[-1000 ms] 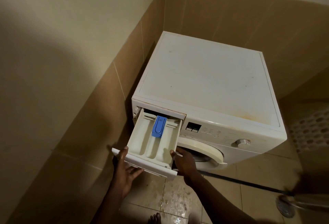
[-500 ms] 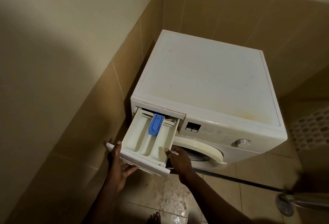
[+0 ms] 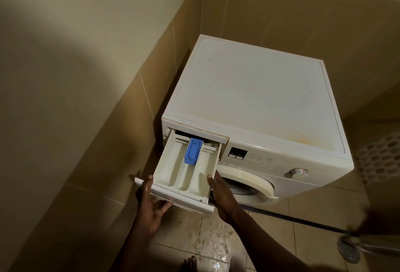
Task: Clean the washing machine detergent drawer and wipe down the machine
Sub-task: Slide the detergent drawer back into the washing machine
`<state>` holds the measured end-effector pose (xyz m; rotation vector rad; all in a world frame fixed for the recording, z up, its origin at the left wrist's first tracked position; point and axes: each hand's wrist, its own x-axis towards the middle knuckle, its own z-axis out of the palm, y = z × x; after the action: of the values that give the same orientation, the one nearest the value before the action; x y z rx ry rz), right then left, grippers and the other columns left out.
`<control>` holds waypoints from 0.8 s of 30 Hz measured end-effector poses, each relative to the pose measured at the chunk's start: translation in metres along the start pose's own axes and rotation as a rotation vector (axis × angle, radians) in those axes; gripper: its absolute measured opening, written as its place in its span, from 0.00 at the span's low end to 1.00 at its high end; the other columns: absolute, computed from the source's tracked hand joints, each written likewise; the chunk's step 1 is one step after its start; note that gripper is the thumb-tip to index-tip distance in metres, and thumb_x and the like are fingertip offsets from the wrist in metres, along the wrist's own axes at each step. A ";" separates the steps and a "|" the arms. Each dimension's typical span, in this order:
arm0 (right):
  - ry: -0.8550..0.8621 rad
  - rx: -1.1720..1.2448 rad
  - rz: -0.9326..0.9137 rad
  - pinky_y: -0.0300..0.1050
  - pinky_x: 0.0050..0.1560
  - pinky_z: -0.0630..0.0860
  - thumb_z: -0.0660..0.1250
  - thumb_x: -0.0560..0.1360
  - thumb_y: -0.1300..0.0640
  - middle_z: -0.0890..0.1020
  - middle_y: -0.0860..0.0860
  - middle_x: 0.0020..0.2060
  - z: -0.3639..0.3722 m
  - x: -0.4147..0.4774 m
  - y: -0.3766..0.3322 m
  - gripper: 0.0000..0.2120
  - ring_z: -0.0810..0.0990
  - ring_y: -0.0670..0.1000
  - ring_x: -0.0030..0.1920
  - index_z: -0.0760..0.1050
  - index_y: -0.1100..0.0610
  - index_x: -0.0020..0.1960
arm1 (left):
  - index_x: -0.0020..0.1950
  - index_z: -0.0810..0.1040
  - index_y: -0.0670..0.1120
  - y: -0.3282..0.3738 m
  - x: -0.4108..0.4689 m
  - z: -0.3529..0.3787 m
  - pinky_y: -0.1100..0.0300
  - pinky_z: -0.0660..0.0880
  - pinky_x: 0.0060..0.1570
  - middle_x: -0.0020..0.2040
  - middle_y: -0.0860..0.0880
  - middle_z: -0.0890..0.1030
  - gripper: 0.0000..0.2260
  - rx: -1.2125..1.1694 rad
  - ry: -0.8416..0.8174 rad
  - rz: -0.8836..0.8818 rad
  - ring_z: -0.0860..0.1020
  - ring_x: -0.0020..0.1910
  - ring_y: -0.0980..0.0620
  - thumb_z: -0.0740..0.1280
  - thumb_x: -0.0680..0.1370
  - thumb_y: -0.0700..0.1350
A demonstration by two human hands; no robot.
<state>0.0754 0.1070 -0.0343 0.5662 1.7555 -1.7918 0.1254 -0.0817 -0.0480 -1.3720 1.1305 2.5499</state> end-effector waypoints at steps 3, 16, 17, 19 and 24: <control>-0.027 -0.011 -0.059 0.35 0.40 0.77 0.54 0.83 0.53 0.70 0.44 0.65 0.000 -0.003 -0.003 0.23 0.73 0.45 0.56 0.54 0.41 0.76 | 0.73 0.67 0.51 -0.007 0.000 -0.004 0.46 0.81 0.45 0.68 0.40 0.73 0.27 -0.034 0.005 -0.035 0.74 0.64 0.37 0.68 0.76 0.54; 0.039 -0.034 -0.046 0.42 0.43 0.80 0.58 0.82 0.57 0.74 0.53 0.67 0.005 0.015 0.004 0.23 0.77 0.51 0.57 0.60 0.46 0.75 | 0.74 0.63 0.53 0.004 0.010 0.001 0.38 0.76 0.58 0.68 0.41 0.73 0.25 0.015 0.006 0.054 0.74 0.65 0.38 0.67 0.79 0.52; 0.044 -0.030 -0.043 0.42 0.43 0.80 0.58 0.82 0.57 0.74 0.53 0.67 0.006 0.016 0.004 0.23 0.77 0.52 0.58 0.60 0.46 0.75 | 0.74 0.63 0.53 0.005 0.009 0.002 0.38 0.76 0.57 0.68 0.41 0.73 0.26 0.020 0.006 0.058 0.74 0.65 0.38 0.67 0.79 0.52; 0.053 -0.024 -0.032 0.40 0.41 0.79 0.58 0.82 0.58 0.74 0.53 0.66 0.006 0.016 0.003 0.23 0.76 0.52 0.58 0.60 0.47 0.76 | 0.74 0.62 0.53 0.005 0.009 0.003 0.38 0.76 0.57 0.67 0.41 0.73 0.25 0.041 0.012 0.069 0.74 0.64 0.38 0.66 0.79 0.52; 0.017 -0.051 0.001 0.38 0.37 0.77 0.57 0.82 0.57 0.72 0.53 0.67 0.009 0.014 -0.001 0.23 0.74 0.49 0.55 0.59 0.46 0.75 | 0.75 0.62 0.53 0.011 0.015 0.000 0.36 0.78 0.54 0.65 0.40 0.74 0.29 0.162 0.017 0.071 0.77 0.61 0.37 0.66 0.77 0.59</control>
<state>0.0651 0.0963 -0.0420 0.5628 1.8064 -1.7406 0.1121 -0.0940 -0.0530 -1.3407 1.3778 2.4332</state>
